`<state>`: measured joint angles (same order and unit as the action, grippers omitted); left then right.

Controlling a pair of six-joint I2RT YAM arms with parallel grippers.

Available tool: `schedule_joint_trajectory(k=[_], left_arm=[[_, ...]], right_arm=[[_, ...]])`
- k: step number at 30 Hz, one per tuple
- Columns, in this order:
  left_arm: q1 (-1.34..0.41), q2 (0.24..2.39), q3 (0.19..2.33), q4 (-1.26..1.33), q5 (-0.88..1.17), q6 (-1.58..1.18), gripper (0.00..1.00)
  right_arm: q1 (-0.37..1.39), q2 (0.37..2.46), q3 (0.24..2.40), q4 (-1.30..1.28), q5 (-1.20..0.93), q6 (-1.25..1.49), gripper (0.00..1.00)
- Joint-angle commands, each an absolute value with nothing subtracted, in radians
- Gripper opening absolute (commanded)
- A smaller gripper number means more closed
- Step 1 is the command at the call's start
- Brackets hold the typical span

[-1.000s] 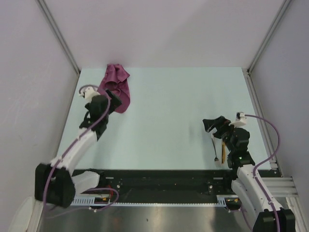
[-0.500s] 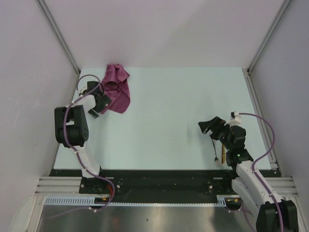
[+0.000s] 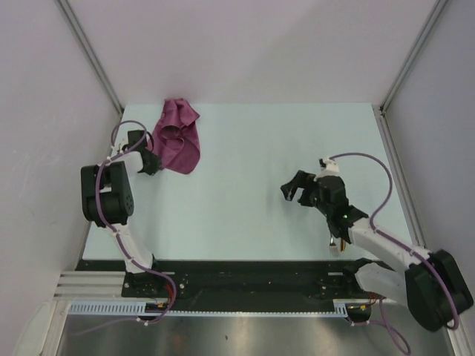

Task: Fold the napkin into a case and place the utensils inside
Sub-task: Move the crumpled napkin to the corner of the board, then pick up the crumpled napkin from the corner of the board.

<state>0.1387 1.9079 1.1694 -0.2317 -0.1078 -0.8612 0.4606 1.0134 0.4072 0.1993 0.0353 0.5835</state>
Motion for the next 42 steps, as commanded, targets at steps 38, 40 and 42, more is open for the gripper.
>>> schedule_joint_trajectory(k=[38, 40, 42], left_arm=[[-0.115, 0.595, 0.21, -0.276, 0.213, -1.135, 0.0], [-0.115, 0.595, 0.207, -0.272, 0.216, -1.135, 0.0], [-0.115, 0.6, 0.21, -0.265, 0.219, -1.138, 0.0]], right_arm=[[1.006, 2.0, 1.08, 0.109, 0.12, 1.244, 0.58], [1.006, 2.002, 1.072, 0.11, 0.129, 1.275, 0.56], [1.017, 2.0, 1.065, 0.103, 0.13, 1.316, 0.5]])
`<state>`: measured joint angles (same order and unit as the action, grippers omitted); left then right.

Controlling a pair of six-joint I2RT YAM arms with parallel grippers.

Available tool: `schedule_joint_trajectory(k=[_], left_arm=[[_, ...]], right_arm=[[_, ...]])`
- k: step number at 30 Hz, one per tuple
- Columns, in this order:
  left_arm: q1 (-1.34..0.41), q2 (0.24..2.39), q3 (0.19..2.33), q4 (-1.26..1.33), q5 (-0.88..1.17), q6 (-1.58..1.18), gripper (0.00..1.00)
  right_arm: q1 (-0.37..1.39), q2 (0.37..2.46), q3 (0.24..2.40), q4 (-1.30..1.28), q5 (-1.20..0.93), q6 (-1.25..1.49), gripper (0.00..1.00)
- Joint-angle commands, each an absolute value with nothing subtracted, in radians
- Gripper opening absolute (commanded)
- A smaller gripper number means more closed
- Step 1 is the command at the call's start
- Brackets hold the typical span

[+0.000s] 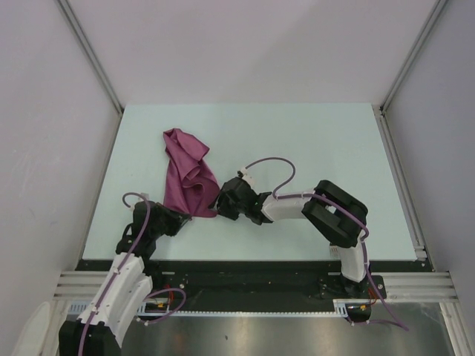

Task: Fold the napkin into a case and place the utensils inside
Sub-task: Pick up the crumpled napkin from the corner of the board.

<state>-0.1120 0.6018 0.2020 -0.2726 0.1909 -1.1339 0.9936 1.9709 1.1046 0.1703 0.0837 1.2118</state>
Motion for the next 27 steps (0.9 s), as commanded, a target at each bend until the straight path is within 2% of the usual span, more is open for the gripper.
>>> schedule_joint_trajectory(k=[1, 5, 10, 13, 14, 15, 19, 21, 27], left_arm=[[-0.115, 0.606, 0.212, -0.261, 0.222, -1.138, 0.0], [-0.115, 0.626, 0.232, -0.255, 0.23, -1.124, 0.0], [-0.115, 0.635, 0.232, -0.238, 0.236, -1.123, 0.0], [-0.115, 0.64, 0.244, -0.251, 0.233, -1.109, 0.0], [-0.115, 0.641, 0.247, -0.252, 0.232, -1.105, 0.0], [-0.114, 0.64, 0.258, -0.252, 0.236, -1.092, 0.0], [-0.086, 0.627, 0.345, -0.239, 0.271, -1.037, 0.0], [-0.04, 0.621, 0.44, -0.218, 0.319, -1.008, 0.0], [0.077, 0.67, 0.772, -0.12, 0.391, -1.032, 0.0]], right_arm=[[1.02, 1.999, 1.063, 0.098, 0.135, 1.321, 0.49], [1.049, 1.977, 1.043, 0.052, 0.196, 1.367, 0.49], [1.045, 2.017, 1.028, 0.101, 0.146, 1.439, 0.45], [1.02, 2.037, 1.038, 0.13, 0.149, 1.43, 0.3], [1.009, 2.048, 1.037, 0.146, 0.138, 1.411, 0.09], [0.999, 2.046, 1.034, 0.158, 0.117, 1.399, 0.0], [0.962, 1.936, 0.964, 0.24, 0.11, 1.192, 0.0], [0.954, 1.762, 0.916, 0.278, 0.161, 1.028, 0.0], [0.937, 1.282, 0.905, 0.122, 0.198, 0.579, 0.0]])
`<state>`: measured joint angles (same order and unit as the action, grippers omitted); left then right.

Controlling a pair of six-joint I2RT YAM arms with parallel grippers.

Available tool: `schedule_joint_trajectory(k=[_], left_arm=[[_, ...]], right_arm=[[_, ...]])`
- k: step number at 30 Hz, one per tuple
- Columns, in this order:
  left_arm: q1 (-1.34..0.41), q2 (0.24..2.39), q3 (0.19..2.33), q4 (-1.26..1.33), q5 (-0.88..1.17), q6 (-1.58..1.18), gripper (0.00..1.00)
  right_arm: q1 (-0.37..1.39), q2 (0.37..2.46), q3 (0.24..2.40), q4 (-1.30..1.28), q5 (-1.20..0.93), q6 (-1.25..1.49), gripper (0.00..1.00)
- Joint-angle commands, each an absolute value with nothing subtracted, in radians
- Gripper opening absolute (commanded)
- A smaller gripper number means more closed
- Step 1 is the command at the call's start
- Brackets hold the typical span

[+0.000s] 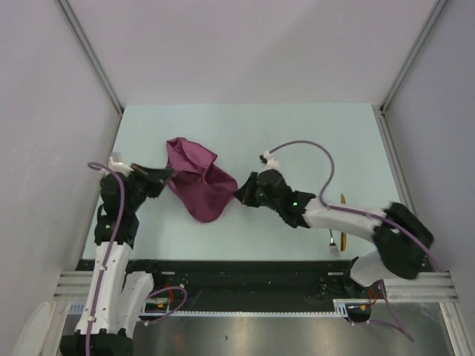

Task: Fold the napkin into a case and place the utensils inside
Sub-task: Pick up the crumpled napkin from the corner of the board, then flatten out the crumpled napkin at the center of the board.

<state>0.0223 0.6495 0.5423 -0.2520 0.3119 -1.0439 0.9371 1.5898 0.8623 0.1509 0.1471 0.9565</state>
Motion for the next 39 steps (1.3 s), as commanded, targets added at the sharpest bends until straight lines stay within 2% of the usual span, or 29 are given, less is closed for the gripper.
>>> schedule_joint_trajectory(k=[1, 8, 13, 23, 25, 29, 32, 33, 35, 36, 39], left_arm=[[0.08, 0.678, 0.813, -0.095, 0.391, -1.048, 0.0], [0.117, 0.683, 1.101, 0.052, 0.39, -1.239, 0.0], [0.118, 0.617, 1.268, -0.153, 0.278, -1.232, 0.0], [0.103, 0.543, 1.63, -0.656, -0.095, -1.144, 0.0], [0.103, 0.525, 1.629, -0.664, -0.176, -1.135, 0.0], [0.101, 0.514, 1.432, -0.561, -0.196, -1.163, 0.0], [0.103, 0.581, 1.237, -0.398, -0.109, -1.218, 0.0], [0.101, 0.647, 1.201, -0.364, -0.092, -1.218, 0.0], [0.101, 0.736, 1.138, -0.304, -0.08, -1.226, 0.0], [0.092, 0.776, 1.122, -0.264, -0.1, -1.203, 0.0], [0.034, 0.957, 1.04, -0.04, -0.19, -1.148, 0.0]], right_arm=[[0.939, 1.24, 0.923, 0.091, 0.199, 0.54, 0.0], [0.971, 0.956, 1.118, -0.109, 0.1, 0.31, 0.0], [1.067, 0.838, 1.238, -0.192, 0.037, 0.247, 0.0], [1.166, 0.704, 1.2, -0.147, -0.224, 0.319, 0.0], [1.166, 0.7, 1.19, -0.134, -0.154, 0.34, 0.0], [1.158, 0.758, 1.197, -0.187, 0.101, 0.339, 0.0], [1.079, 0.857, 1.207, -0.243, 0.224, 0.392, 0.0], [0.945, 0.906, 1.227, -0.27, 0.192, 0.428, 0.0], [0.763, 0.952, 1.207, -0.264, 0.062, 0.535, 0.0], [0.606, 0.974, 1.163, -0.241, -0.078, 0.569, 0.0], [0.395, 1.13, 1.128, -0.129, -0.231, 0.611, 0.0]])
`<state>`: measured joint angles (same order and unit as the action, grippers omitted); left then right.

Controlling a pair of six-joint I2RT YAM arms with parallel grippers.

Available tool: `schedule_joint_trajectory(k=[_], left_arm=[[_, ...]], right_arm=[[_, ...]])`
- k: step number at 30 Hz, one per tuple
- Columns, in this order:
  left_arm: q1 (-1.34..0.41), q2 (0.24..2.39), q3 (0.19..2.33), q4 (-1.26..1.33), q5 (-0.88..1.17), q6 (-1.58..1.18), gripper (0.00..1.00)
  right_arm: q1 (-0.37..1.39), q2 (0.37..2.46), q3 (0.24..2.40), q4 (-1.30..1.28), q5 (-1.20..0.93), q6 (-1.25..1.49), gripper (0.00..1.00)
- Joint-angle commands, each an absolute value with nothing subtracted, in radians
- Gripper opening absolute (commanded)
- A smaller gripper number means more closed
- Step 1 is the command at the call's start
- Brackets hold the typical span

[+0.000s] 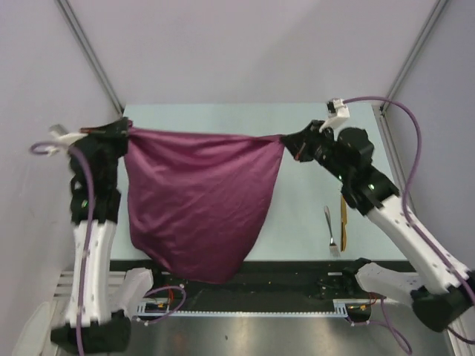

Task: Fold the napkin into a case and place the utensils inside
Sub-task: Flatten out the crumpled napkin at the center of the board.

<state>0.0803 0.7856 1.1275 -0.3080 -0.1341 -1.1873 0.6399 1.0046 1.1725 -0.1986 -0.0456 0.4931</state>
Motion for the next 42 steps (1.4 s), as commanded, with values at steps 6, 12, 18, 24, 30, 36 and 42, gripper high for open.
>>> schedule_joint_trajectory(k=[6, 12, 18, 24, 30, 36, 42], left_arm=[[0.008, 1.455, 1.112, 0.216, -0.1, -1.078, 0.0], [0.008, 1.883, 1.226, 0.392, 0.036, -1.1, 0.0], [0.008, 2.149, 1.41, 0.446, 0.136, -1.123, 0.0], [0.021, 2.278, 1.572, 0.468, 0.204, -1.088, 0.18], [0.018, 2.2, 1.741, 0.184, 0.123, -0.833, 0.76], [0.017, 1.952, 1.585, -0.182, 0.052, -0.75, 0.79], [0.008, 1.706, 1.051, -0.019, 0.187, -0.897, 0.7]], right_arm=[[0.258, 1.518, 1.209, 0.024, -0.347, 0.548, 0.0], [0.192, 1.848, 1.368, 0.092, -0.392, 0.503, 0.0], [0.144, 2.092, 1.561, 0.089, -0.384, 0.485, 0.0], [0.123, 2.244, 1.741, 0.022, -0.289, 0.451, 0.01], [0.1, 2.384, 2.005, -0.231, -0.097, 0.4, 0.43], [0.204, 2.191, 1.827, -0.313, 0.074, 0.316, 0.57], [0.392, 2.004, 1.556, -0.275, 0.052, 0.379, 0.57]])
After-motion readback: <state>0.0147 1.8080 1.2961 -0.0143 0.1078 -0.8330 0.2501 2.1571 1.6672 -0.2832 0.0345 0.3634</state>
